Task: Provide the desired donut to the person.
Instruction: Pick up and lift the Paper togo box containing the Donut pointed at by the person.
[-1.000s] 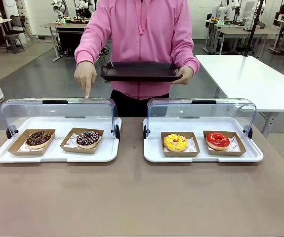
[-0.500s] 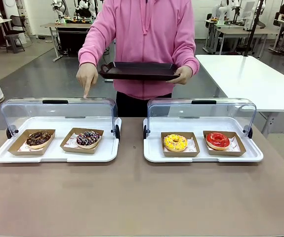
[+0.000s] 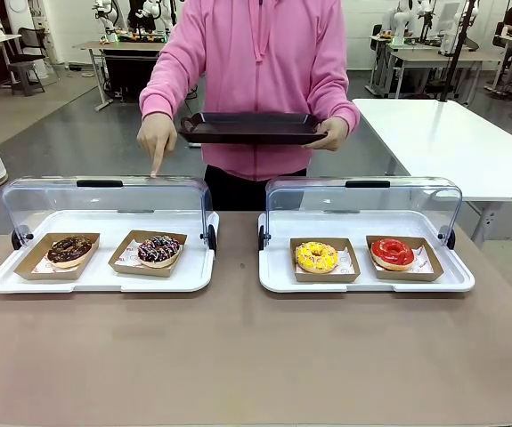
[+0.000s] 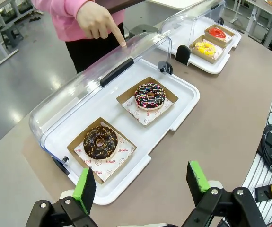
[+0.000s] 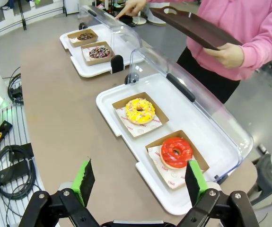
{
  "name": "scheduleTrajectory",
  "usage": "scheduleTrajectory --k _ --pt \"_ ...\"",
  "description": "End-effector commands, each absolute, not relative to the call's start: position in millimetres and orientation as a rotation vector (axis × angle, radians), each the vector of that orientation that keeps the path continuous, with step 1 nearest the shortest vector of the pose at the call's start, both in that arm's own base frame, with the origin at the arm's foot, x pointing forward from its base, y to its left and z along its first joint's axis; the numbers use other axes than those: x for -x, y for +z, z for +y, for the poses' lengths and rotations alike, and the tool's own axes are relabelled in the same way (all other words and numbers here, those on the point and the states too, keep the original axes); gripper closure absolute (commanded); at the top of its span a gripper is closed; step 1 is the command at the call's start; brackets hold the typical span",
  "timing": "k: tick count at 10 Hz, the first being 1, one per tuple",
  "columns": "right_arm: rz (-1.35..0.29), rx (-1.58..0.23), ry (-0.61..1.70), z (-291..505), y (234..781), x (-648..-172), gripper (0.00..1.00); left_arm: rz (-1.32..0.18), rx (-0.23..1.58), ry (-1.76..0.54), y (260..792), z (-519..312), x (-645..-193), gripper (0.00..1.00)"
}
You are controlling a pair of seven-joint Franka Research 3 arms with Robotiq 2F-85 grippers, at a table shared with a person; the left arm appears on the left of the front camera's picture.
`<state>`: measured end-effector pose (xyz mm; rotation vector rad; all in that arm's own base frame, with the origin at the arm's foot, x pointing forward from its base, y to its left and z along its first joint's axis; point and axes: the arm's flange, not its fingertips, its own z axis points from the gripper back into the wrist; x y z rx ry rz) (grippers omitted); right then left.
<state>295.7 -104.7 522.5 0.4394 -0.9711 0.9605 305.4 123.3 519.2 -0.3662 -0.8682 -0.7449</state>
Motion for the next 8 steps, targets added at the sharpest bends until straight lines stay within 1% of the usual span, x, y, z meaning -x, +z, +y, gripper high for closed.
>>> scheduleTrajectory --k 1,2,3,5,7,8 --pt "-0.989 -0.449 0.97 -105 521 -299 0.0 -0.87 0.365 -0.743 519 125 -306 0.0" --pt "-0.989 -0.449 0.97 -105 521 -299 0.0 -0.868 0.366 -0.745 519 123 -305 0.0" --pt "-0.989 -0.449 0.97 -105 521 -299 0.0 -0.814 0.31 -0.853 515 89 -311 0.0" --pt "-0.989 -0.449 0.97 -105 521 -299 0.0 -0.667 0.189 -1.072 496 19 -338 0.0" --pt "-0.989 -0.449 0.97 -105 521 -299 0.0 -0.527 0.16 -1.277 450 -31 -380 0.0" --pt "-0.989 -0.449 0.97 -105 521 -299 0.0 -0.486 0.134 -1.406 429 -50 -395 0.0"
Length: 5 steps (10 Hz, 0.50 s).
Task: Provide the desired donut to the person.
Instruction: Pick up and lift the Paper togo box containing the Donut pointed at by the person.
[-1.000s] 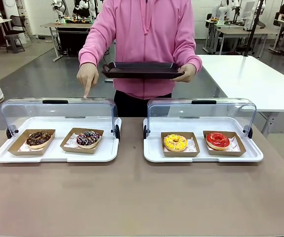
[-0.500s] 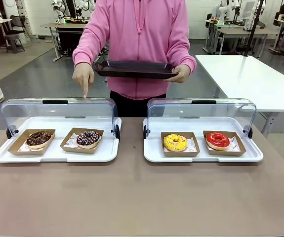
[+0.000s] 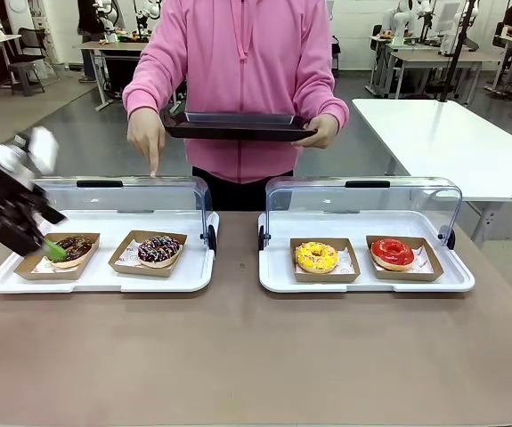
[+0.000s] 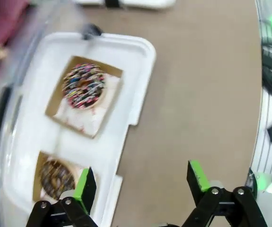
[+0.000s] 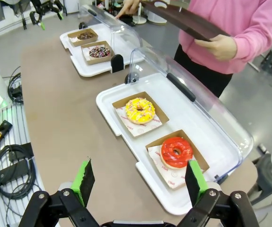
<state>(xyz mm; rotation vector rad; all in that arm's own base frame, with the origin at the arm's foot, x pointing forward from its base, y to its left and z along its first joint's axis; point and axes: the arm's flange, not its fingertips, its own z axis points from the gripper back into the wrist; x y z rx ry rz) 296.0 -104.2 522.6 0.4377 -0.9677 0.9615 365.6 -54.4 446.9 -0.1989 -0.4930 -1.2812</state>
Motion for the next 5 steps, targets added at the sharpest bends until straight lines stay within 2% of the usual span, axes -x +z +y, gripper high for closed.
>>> scheduleTrajectory --k 1,3,4,5 --pt "-0.989 -0.449 0.97 -105 521 -299 0.0 -0.442 0.118 -1.524 414 -60 -403 0.0" --pt "-0.989 -0.449 0.97 -105 521 -299 0.0 -0.401 0.093 -1.596 391 -77 -422 0.0" --pt "-0.989 -0.449 0.97 -105 521 -299 0.0 -0.406 0.148 -1.595 391 -83 -431 0.0" --pt "-0.989 -0.449 0.97 -105 521 -299 0.0 -0.369 0.143 -1.568 389 -81 -402 0.0"
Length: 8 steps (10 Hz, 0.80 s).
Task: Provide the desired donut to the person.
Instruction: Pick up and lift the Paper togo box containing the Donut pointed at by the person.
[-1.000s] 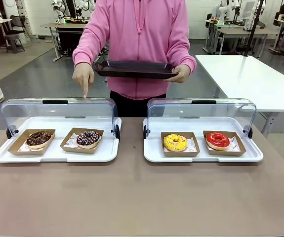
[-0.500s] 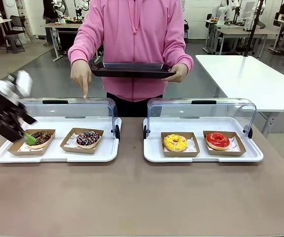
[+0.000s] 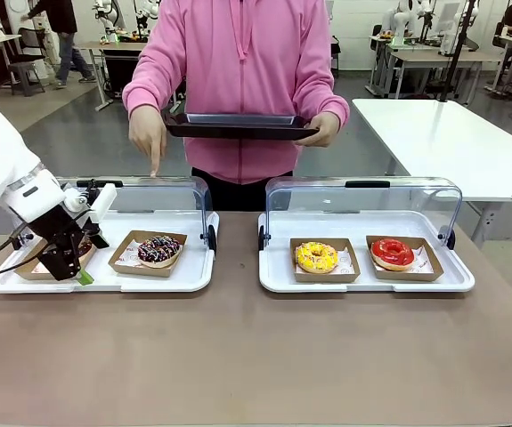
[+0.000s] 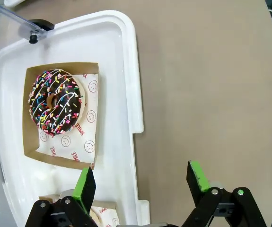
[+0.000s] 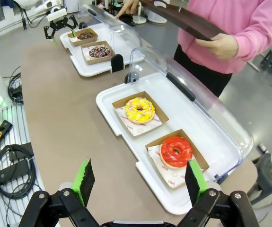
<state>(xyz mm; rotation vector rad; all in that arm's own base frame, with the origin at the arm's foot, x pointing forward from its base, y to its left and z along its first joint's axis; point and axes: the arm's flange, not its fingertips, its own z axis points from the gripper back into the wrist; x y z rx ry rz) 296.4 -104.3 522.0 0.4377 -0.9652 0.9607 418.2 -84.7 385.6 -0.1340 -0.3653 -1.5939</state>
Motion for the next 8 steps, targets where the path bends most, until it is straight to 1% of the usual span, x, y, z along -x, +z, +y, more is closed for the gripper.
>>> scheduleTrajectory --k 1,2,4,5,8 --pt "-0.989 -0.449 0.97 -105 521 -299 0.0 -0.369 0.143 -1.568 389 -81 -402 0.0" --pt "-0.989 -0.449 0.97 -105 521 -299 0.0 -0.369 0.143 -1.568 389 -81 -402 0.0" --pt "-0.989 -0.449 0.97 -105 521 -299 0.0 -0.371 0.122 -1.577 379 -89 -430 0.0" --pt "-0.989 -0.449 0.97 -105 521 -299 0.0 -0.349 0.101 -1.633 370 -98 -447 0.0" --pt "-0.989 -0.449 0.97 -105 521 -299 0.0 -0.375 0.026 -1.612 352 -103 -473 0.0"
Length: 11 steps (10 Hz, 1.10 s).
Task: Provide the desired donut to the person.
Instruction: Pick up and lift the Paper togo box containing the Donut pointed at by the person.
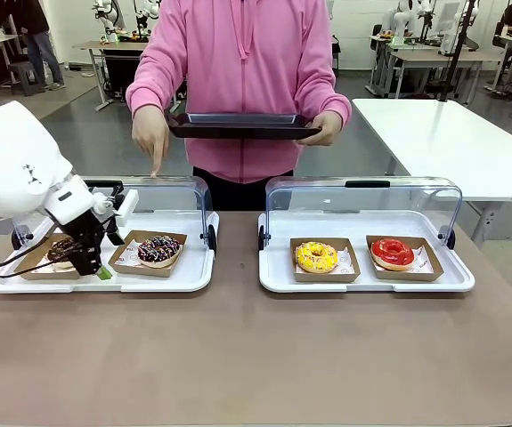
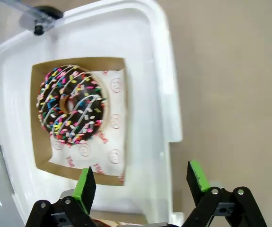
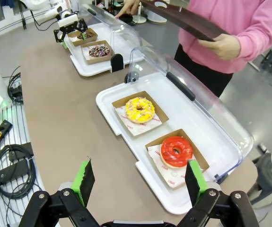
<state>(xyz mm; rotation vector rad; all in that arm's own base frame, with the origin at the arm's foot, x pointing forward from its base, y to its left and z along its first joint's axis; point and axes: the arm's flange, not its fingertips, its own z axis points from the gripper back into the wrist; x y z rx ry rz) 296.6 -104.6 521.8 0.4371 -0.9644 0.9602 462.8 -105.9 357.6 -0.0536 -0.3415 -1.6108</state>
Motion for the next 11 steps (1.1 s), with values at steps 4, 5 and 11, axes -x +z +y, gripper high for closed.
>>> scheduleTrajectory --k 4,5,11 --pt "-0.989 -0.449 0.97 -105 521 -299 0.0 -0.331 -0.039 -1.586 341 -106 -487 0.0" --pt "-0.989 -0.449 0.97 -105 521 -299 0.0 -0.301 -0.057 -1.596 337 -110 -489 0.0" --pt "-0.989 -0.449 0.97 -105 521 -299 0.0 -0.246 -0.064 -1.628 330 -120 -491 1.0"
